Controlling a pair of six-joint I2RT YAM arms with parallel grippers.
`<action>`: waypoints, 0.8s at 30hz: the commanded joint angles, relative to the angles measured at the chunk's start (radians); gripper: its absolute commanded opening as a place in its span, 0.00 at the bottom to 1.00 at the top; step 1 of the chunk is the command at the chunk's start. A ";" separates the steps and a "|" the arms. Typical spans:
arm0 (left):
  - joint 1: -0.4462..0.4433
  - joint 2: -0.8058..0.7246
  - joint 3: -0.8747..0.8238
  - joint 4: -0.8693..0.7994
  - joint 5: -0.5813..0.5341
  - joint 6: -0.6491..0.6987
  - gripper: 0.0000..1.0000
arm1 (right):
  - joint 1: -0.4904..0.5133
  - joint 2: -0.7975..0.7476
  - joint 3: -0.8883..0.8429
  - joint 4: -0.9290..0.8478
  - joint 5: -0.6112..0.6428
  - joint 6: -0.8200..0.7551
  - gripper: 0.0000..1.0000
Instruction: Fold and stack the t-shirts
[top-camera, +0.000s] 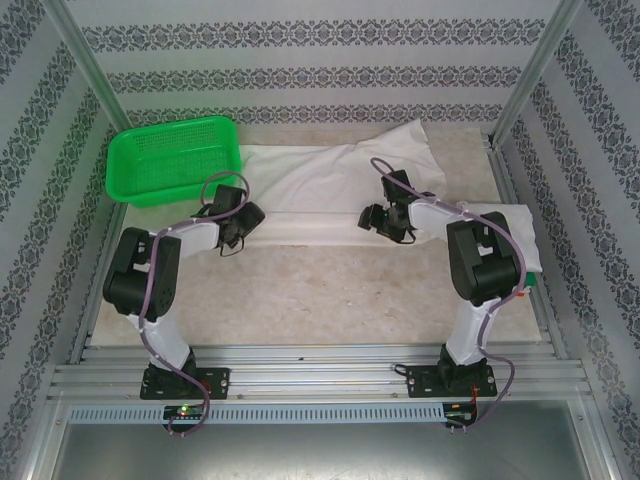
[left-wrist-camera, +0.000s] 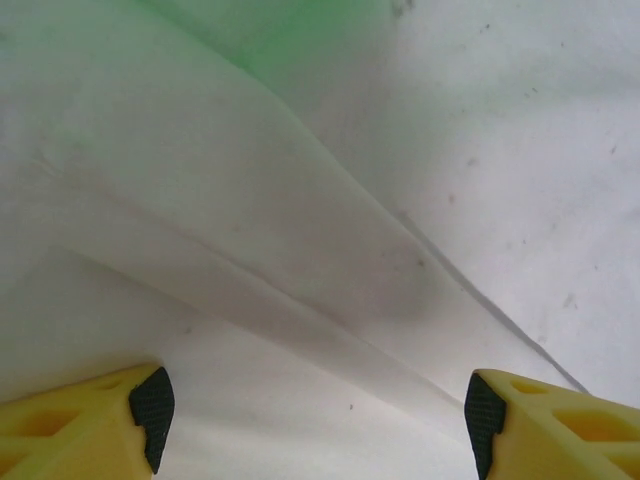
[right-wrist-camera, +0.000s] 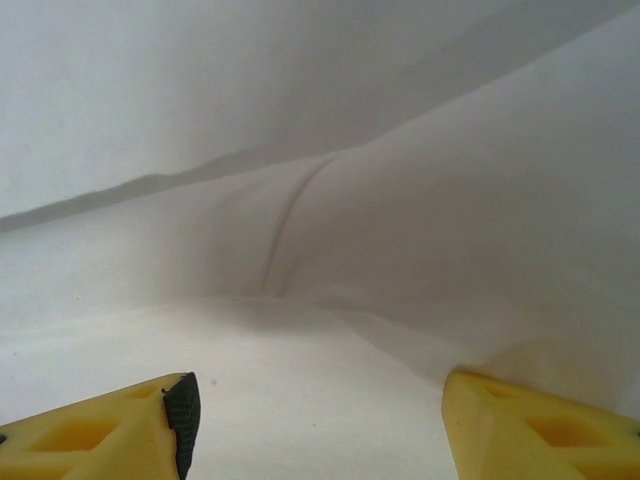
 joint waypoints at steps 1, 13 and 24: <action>0.025 -0.084 -0.111 -0.091 -0.072 0.021 0.79 | 0.025 -0.063 -0.124 -0.040 -0.006 0.049 0.66; 0.135 -0.311 -0.297 -0.182 -0.093 0.061 0.80 | 0.196 -0.270 -0.270 -0.008 0.016 0.112 0.66; 0.040 -0.296 -0.217 -0.145 -0.099 0.056 0.82 | 0.081 -0.427 -0.384 0.019 0.106 0.128 0.70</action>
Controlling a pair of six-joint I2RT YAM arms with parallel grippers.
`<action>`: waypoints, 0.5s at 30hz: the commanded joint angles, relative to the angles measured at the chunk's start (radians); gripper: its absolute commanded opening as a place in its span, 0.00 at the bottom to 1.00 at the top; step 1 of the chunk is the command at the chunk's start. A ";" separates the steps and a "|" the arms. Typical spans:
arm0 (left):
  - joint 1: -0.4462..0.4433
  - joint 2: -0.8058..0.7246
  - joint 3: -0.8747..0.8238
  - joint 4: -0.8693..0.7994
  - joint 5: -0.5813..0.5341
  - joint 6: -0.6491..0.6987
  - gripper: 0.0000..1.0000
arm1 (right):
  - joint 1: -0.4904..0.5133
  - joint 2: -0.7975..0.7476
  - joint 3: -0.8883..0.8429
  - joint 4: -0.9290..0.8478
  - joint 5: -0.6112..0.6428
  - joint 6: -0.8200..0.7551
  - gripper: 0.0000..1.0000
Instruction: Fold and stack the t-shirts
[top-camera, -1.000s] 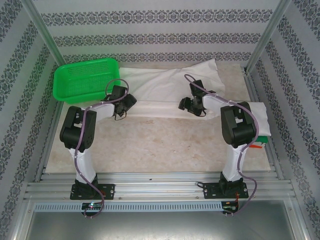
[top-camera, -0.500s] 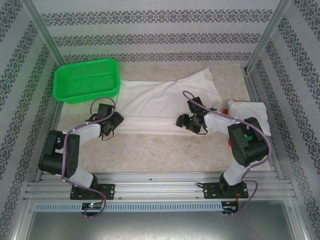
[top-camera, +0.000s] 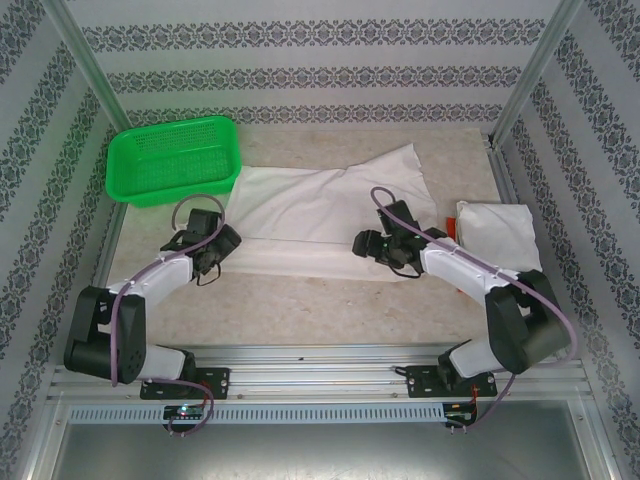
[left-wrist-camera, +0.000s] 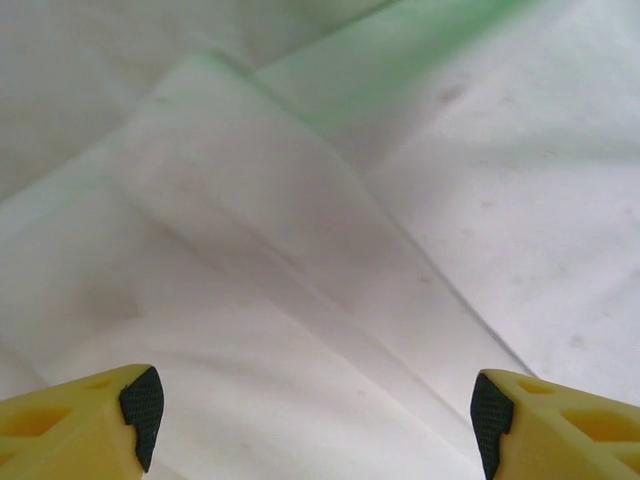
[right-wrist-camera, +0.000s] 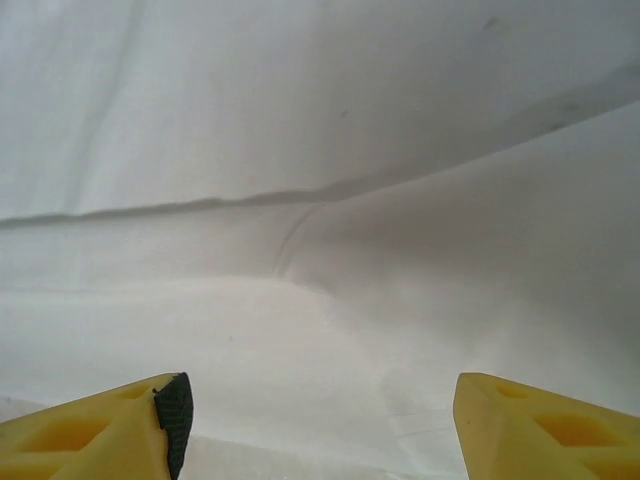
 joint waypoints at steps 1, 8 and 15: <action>0.005 0.078 0.020 0.006 -0.012 0.010 0.83 | -0.071 0.007 -0.059 -0.013 0.021 0.031 0.70; 0.076 0.203 -0.034 0.091 0.042 -0.016 0.83 | -0.202 -0.063 -0.153 -0.076 0.077 0.042 0.69; 0.104 0.217 -0.059 0.100 0.057 -0.015 0.83 | -0.322 -0.182 -0.231 -0.151 0.129 0.036 0.69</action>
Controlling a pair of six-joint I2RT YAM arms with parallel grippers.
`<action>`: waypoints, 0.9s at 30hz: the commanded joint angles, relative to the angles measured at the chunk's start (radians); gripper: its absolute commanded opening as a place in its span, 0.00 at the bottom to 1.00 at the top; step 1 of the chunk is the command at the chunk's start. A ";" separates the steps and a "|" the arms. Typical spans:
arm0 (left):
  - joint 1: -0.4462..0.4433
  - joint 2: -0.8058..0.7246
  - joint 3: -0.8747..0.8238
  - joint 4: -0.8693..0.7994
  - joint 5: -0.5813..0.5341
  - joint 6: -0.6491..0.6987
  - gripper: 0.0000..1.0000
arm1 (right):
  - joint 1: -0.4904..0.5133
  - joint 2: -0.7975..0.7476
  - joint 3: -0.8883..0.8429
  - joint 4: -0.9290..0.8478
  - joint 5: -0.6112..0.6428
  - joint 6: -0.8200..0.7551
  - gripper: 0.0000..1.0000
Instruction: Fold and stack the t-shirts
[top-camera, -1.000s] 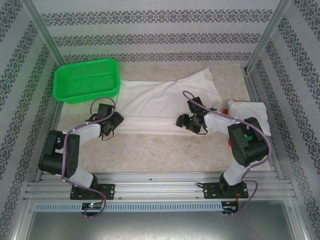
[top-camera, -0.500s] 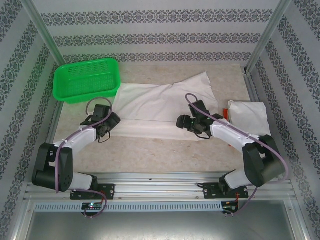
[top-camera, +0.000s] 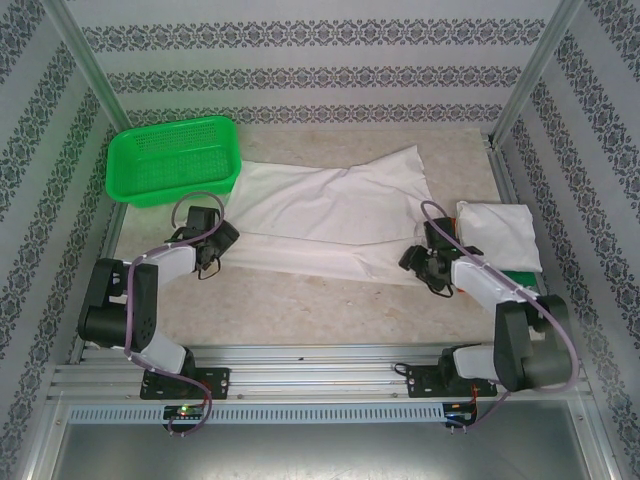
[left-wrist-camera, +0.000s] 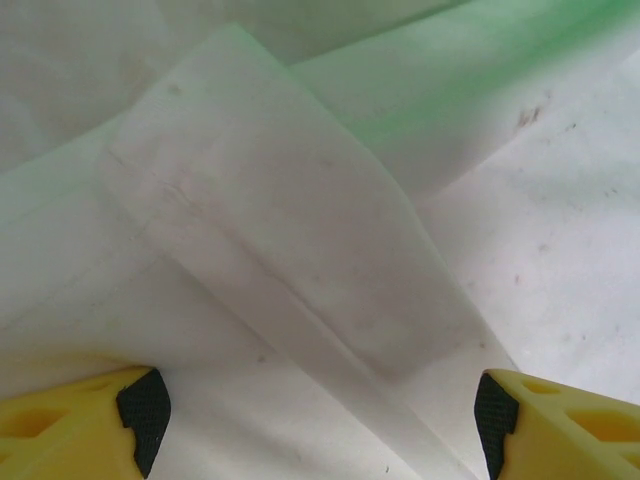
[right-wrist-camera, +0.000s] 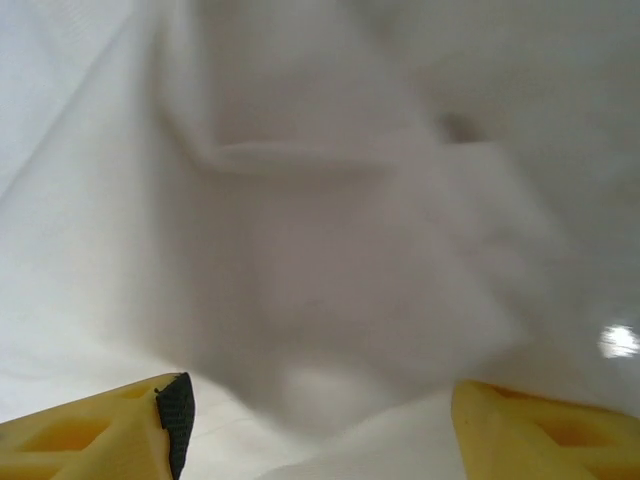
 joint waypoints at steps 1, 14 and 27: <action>0.027 0.058 -0.058 -0.071 0.018 -0.012 0.83 | -0.048 -0.058 -0.036 -0.075 0.062 0.008 0.69; 0.018 -0.115 -0.018 -0.115 0.093 0.018 0.84 | 0.087 -0.189 0.054 -0.026 0.035 -0.077 0.71; 0.021 0.043 0.060 -0.115 0.058 0.073 0.84 | 0.214 0.231 0.230 0.049 -0.030 -0.027 0.72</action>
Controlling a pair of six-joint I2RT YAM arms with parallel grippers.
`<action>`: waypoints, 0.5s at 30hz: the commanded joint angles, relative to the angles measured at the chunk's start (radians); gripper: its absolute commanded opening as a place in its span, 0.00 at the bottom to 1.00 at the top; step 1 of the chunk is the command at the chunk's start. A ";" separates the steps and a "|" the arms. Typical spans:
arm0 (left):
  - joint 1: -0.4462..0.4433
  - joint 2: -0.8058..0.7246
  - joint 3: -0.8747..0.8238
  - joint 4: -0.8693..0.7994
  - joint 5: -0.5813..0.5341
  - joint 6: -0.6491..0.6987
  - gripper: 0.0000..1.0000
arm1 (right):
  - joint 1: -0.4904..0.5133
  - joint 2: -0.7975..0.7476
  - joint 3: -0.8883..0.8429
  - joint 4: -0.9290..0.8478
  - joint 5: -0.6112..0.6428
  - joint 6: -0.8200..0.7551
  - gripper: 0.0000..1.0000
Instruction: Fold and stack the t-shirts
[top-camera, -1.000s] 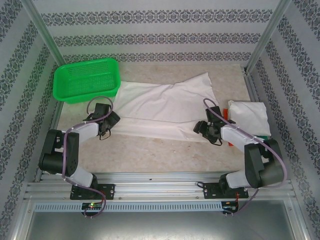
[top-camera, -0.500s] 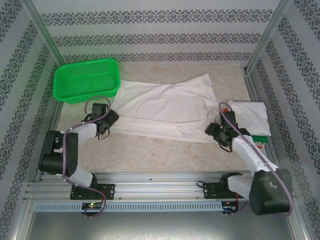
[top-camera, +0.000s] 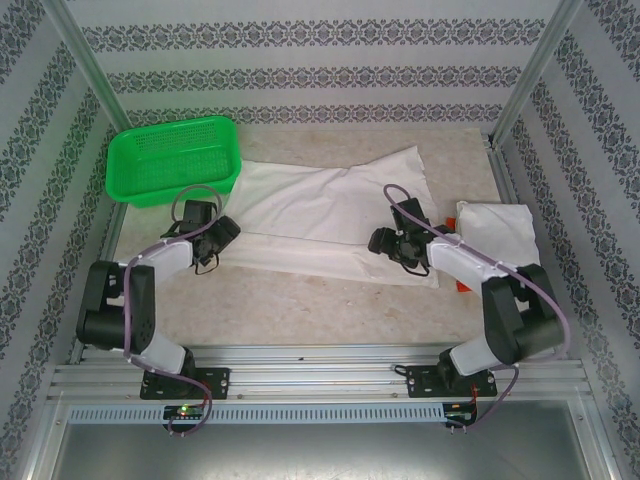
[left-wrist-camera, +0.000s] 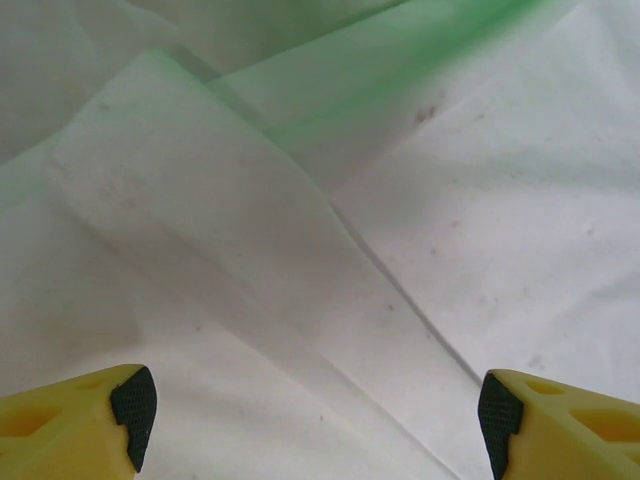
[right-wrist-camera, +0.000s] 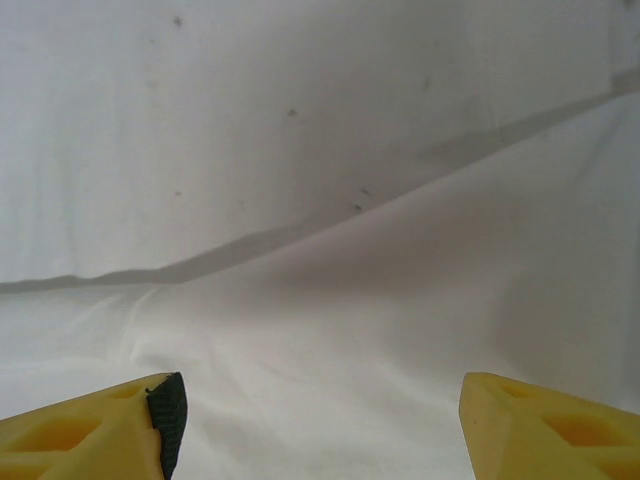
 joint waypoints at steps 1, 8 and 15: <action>0.007 0.045 -0.015 -0.024 -0.017 0.013 0.84 | -0.007 0.035 0.007 -0.019 -0.014 0.022 0.73; 0.005 -0.082 -0.158 -0.122 -0.033 0.011 0.84 | -0.047 -0.049 -0.140 -0.043 -0.036 0.037 0.72; -0.015 -0.314 -0.302 -0.264 -0.004 -0.046 0.84 | -0.053 -0.153 -0.178 -0.152 -0.035 0.022 0.72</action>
